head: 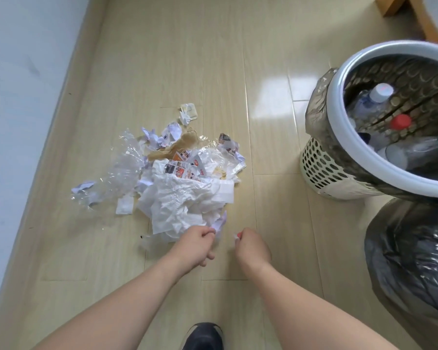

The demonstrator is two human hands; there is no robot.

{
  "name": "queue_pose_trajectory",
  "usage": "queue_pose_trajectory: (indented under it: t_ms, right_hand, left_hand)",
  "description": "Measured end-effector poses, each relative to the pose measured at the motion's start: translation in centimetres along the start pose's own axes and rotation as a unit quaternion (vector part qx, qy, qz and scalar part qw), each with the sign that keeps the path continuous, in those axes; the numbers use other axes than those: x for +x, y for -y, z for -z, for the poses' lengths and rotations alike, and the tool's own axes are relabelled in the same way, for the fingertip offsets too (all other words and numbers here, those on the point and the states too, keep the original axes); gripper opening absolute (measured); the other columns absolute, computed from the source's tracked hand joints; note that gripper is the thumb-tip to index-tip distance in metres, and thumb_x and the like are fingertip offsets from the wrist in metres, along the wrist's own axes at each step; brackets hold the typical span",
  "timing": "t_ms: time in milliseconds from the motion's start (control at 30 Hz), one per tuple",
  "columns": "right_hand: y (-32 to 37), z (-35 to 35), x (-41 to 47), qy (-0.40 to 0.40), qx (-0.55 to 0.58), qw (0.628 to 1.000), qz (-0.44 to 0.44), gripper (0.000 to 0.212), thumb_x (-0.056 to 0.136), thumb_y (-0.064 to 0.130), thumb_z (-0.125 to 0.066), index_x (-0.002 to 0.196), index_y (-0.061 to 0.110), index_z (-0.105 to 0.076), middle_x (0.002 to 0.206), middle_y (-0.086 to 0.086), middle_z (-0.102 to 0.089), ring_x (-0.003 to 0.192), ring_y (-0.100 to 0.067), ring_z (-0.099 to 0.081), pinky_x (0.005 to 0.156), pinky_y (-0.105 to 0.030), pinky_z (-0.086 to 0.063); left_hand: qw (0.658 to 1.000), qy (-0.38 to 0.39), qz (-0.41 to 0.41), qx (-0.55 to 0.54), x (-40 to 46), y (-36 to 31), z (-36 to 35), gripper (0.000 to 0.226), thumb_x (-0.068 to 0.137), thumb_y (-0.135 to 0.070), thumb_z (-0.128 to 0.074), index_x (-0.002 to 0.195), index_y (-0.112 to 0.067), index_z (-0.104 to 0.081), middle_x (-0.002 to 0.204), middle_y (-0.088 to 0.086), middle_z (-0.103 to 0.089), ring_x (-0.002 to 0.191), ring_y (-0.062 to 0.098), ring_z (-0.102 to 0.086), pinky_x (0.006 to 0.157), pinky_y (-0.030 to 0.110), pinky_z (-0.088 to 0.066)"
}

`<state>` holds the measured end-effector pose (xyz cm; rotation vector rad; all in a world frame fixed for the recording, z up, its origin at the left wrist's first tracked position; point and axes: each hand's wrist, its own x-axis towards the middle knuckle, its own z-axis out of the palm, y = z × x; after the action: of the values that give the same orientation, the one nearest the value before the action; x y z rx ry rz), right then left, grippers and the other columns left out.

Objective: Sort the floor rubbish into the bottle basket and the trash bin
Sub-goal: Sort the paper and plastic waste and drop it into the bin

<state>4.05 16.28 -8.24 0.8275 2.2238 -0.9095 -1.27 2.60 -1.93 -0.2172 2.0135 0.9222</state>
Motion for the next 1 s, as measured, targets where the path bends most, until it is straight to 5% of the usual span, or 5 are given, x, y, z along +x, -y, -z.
queue_pose_trajectory:
  t_ms: [233, 500, 667, 833, 1000]
  right_hand:
    - [1.4, 9.0, -6.4, -0.043, -0.005, 0.997, 0.057, 0.019, 0.091, 0.015, -0.049, 0.101, 0.011, -0.064, 0.108, -0.008, -0.066, 0.098, -0.028, -0.062, 0.075, -0.027, -0.047]
    - [1.6, 23.1, -15.9, -0.127, -0.059, 0.985, 0.102, 0.016, 0.091, 0.019, -0.053, 0.080, 0.013, -0.062, 0.084, -0.008, -0.061, 0.083, -0.028, -0.059, 0.067, -0.025, -0.041]
    - [-3.3, 30.4, -21.5, -0.222, -0.033, 0.971, 0.081, 0.024, 0.094, 0.031, -0.055, 0.098, 0.013, -0.069, 0.091, -0.006, -0.068, 0.085, -0.024, -0.066, 0.080, -0.033, -0.055]
    - [-12.0, 34.4, -24.1, -0.273, 0.017, 0.962, 0.026, 0.035, 0.092, 0.032, -0.056, 0.062, 0.015, -0.051, 0.061, 0.001, -0.052, 0.064, -0.022, -0.054, 0.063, -0.028, -0.048]
    - [-20.6, 34.7, -22.8, -0.268, 0.057, 0.960, -0.063, 0.027, 0.089, 0.026, -0.058, 0.065, 0.017, -0.052, 0.062, 0.001, -0.052, 0.066, -0.025, -0.059, 0.059, -0.025, -0.041]
  left_hand:
    - [0.997, -0.039, -0.059, 0.012, -6.6, -8.3, 3.8, 0.019, 0.088, -0.001, -0.050, 0.081, -0.015, -0.061, 0.075, 0.010, -0.063, 0.060, 0.020, -0.060, 0.046, 0.021, -0.039]
    - [0.978, -0.089, -0.188, 0.011, -17.4, -18.1, 2.9, 0.016, 0.088, -0.005, -0.053, 0.103, -0.010, -0.058, 0.087, 0.012, -0.064, 0.057, 0.016, -0.061, 0.048, 0.024, -0.042]
    - [0.970, -0.071, -0.231, -0.005, -22.0, -22.8, -2.4, 0.014, 0.085, 0.003, -0.049, 0.088, -0.004, -0.060, 0.068, 0.012, -0.060, 0.053, 0.020, -0.058, 0.053, 0.029, -0.049]
    - [0.965, -0.015, -0.258, 0.040, -23.6, -26.6, -10.8, 0.012, 0.087, 0.000, -0.049, 0.089, -0.005, -0.060, 0.071, 0.012, -0.060, 0.056, 0.021, -0.061, 0.050, 0.027, -0.051]
    - [0.965, 0.034, -0.244, 0.092, -21.7, -28.7, -19.6, 0.012, 0.088, -0.004, -0.049, 0.086, -0.007, -0.061, 0.067, 0.012, -0.064, 0.058, 0.022, -0.066, 0.054, 0.029, -0.056]
